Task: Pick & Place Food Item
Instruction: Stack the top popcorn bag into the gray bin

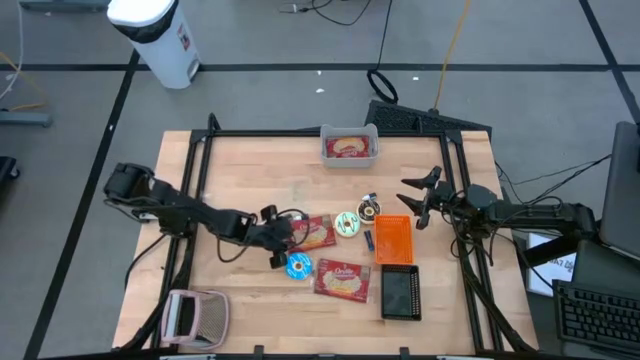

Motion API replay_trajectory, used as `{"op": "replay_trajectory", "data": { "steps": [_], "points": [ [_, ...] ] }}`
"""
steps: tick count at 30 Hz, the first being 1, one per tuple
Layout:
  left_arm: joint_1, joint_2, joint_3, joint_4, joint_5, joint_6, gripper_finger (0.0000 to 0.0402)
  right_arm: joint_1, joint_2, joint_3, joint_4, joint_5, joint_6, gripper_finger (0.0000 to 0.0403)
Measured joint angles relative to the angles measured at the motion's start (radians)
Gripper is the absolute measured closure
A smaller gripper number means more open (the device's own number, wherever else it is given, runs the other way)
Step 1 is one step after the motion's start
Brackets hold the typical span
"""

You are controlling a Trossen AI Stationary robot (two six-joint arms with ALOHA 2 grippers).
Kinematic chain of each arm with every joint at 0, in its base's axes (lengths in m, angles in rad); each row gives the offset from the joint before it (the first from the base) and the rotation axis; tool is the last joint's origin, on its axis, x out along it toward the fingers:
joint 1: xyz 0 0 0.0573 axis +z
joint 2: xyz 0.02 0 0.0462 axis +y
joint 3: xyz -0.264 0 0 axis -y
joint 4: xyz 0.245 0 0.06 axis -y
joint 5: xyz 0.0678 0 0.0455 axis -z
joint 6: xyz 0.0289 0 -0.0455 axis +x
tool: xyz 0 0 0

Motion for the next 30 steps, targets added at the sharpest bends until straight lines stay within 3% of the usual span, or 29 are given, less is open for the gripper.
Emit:
{"op": "replay_trajectory", "data": {
  "steps": [14,17,23,30],
  "points": [
    [0.008,0.127,0.003,0.019,0.007,-0.024,0.0244,0.000,0.000,0.000,0.000,0.000,0.000,0.0193],
    [0.009,0.132,0.003,0.018,0.018,-0.025,0.0273,0.000,0.000,0.000,0.000,0.000,0.000,0.0193],
    [0.014,0.133,0.003,0.014,0.039,-0.040,0.0387,0.000,0.000,0.000,0.000,0.000,0.000,0.0193],
    [0.006,0.108,0.002,0.005,-0.040,-0.080,0.0399,0.000,0.000,0.000,0.000,0.000,0.000,0.0193]
  ]
}}
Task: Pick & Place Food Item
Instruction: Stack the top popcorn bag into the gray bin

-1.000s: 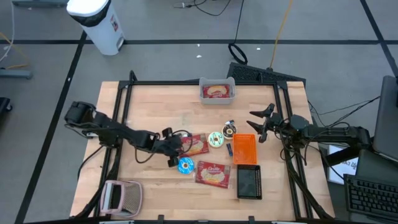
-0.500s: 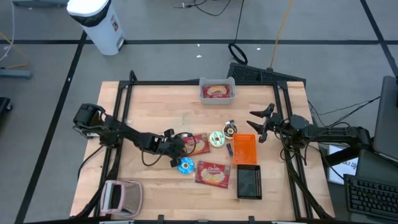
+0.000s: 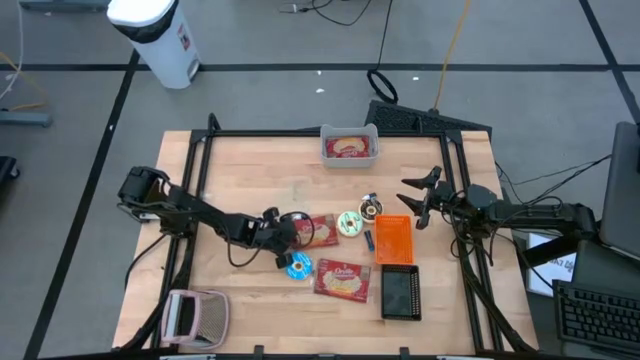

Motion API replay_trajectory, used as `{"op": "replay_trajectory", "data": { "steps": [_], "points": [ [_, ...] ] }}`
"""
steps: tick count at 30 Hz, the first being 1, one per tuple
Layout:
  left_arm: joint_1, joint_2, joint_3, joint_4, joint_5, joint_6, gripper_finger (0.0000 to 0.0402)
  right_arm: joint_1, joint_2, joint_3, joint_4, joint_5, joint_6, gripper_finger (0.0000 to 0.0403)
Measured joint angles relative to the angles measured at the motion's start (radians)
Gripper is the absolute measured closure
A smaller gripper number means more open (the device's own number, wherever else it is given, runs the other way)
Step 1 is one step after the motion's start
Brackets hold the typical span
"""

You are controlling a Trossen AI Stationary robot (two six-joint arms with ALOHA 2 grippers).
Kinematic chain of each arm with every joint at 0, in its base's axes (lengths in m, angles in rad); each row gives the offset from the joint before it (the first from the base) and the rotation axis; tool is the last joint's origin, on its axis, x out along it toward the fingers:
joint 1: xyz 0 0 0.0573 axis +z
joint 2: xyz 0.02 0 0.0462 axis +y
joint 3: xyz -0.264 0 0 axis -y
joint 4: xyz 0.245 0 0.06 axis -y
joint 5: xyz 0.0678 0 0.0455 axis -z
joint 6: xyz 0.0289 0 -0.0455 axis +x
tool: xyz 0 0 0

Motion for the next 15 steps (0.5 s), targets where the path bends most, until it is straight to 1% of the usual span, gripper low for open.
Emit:
{"op": "replay_trajectory", "data": {
  "steps": [3,8,15],
  "points": [
    [0.000,-0.043,0.013,-0.020,-0.021,0.039,0.0400,0.000,0.000,0.000,0.000,0.000,0.000,0.0193],
    [0.005,-0.128,0.049,-0.004,-0.036,0.102,0.0401,0.000,0.000,0.000,0.000,0.000,0.000,0.0193],
    [0.012,-0.205,0.112,-0.006,-0.065,0.203,0.0401,0.000,0.000,0.000,0.000,0.000,0.000,0.0193]
  ]
}}
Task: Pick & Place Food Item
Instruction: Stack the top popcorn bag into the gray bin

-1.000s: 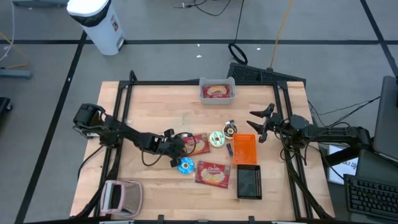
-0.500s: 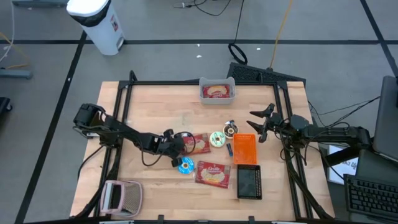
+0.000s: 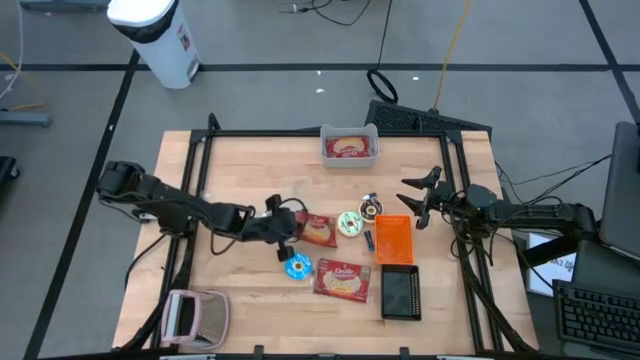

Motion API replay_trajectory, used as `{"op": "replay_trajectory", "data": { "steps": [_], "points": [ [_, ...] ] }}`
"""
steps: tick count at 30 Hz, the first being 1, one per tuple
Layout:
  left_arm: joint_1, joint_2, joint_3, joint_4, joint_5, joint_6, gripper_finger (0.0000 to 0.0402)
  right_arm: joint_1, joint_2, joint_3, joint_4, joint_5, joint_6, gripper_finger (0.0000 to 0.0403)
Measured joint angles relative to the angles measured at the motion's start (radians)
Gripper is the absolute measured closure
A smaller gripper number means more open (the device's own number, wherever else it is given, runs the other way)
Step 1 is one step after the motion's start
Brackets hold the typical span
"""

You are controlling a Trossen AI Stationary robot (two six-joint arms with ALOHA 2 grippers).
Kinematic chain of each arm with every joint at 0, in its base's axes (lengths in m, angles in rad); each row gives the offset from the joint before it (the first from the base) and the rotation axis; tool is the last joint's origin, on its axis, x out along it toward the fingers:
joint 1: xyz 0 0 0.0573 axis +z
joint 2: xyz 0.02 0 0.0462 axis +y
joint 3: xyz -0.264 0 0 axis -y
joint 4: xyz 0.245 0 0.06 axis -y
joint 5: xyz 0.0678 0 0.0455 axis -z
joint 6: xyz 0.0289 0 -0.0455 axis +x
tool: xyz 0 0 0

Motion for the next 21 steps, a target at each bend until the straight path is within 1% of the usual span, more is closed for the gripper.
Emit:
{"op": "replay_trajectory", "data": {
  "steps": [5,14,18,21],
  "points": [
    [0.030,-0.018,0.056,-0.005,-0.001,0.035,0.0401,0.000,0.000,0.000,0.000,0.000,0.000,0.0193],
    [0.105,-0.018,0.175,-0.019,0.001,0.246,0.0401,0.000,0.000,0.000,0.000,0.000,0.000,0.0193],
    [0.164,-0.018,0.220,-0.012,0.001,0.341,0.0401,0.000,0.000,0.000,0.000,0.000,0.000,0.0193],
    [0.221,-0.018,0.233,0.022,0.006,0.407,0.0401,0.000,0.000,0.000,0.000,0.000,0.000,0.0193]
  ]
}}
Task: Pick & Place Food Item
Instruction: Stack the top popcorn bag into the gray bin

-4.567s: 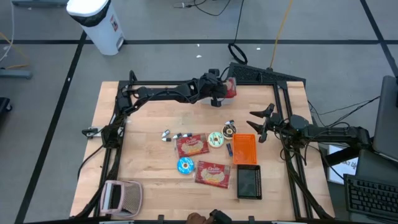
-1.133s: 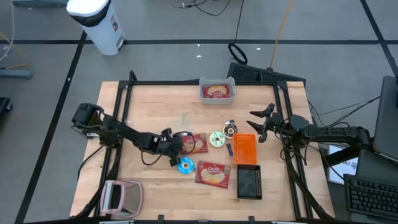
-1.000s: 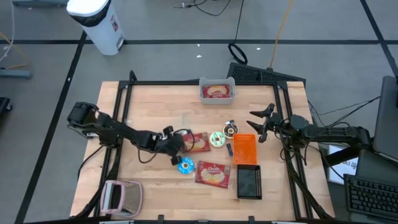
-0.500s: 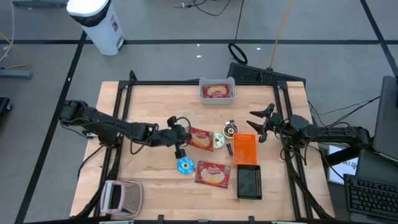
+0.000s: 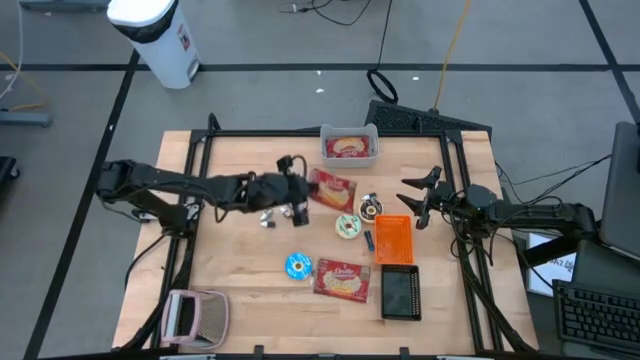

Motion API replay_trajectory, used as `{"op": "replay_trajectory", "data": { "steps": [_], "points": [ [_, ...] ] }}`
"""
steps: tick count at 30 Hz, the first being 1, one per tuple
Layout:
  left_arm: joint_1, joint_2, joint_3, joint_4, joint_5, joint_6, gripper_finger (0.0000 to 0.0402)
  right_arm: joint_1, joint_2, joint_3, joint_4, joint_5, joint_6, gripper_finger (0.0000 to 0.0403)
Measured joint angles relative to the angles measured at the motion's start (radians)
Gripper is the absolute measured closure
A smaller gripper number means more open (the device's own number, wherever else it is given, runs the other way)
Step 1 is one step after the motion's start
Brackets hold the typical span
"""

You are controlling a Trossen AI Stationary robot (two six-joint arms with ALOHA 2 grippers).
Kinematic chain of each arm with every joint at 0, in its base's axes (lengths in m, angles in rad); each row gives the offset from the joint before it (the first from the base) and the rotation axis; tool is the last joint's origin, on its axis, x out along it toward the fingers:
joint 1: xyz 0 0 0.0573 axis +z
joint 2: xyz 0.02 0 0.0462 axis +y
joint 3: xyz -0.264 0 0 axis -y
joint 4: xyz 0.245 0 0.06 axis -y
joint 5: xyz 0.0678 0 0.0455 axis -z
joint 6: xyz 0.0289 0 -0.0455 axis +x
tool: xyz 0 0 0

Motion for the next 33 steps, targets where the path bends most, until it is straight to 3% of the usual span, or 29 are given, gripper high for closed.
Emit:
{"op": "replay_trajectory", "data": {
  "steps": [8,23,33],
  "points": [
    [0.182,0.000,0.014,0.071,0.164,0.065,0.0402,0.000,0.000,0.000,0.000,0.000,0.000,0.0193],
    [0.371,0.000,0.014,0.136,0.253,0.088,0.0402,0.000,0.000,0.000,0.000,0.000,0.000,0.0193],
    [0.481,0.101,0.015,0.478,0.463,0.021,0.0402,0.000,0.000,0.000,0.000,0.000,0.000,0.0193]
  ]
}}
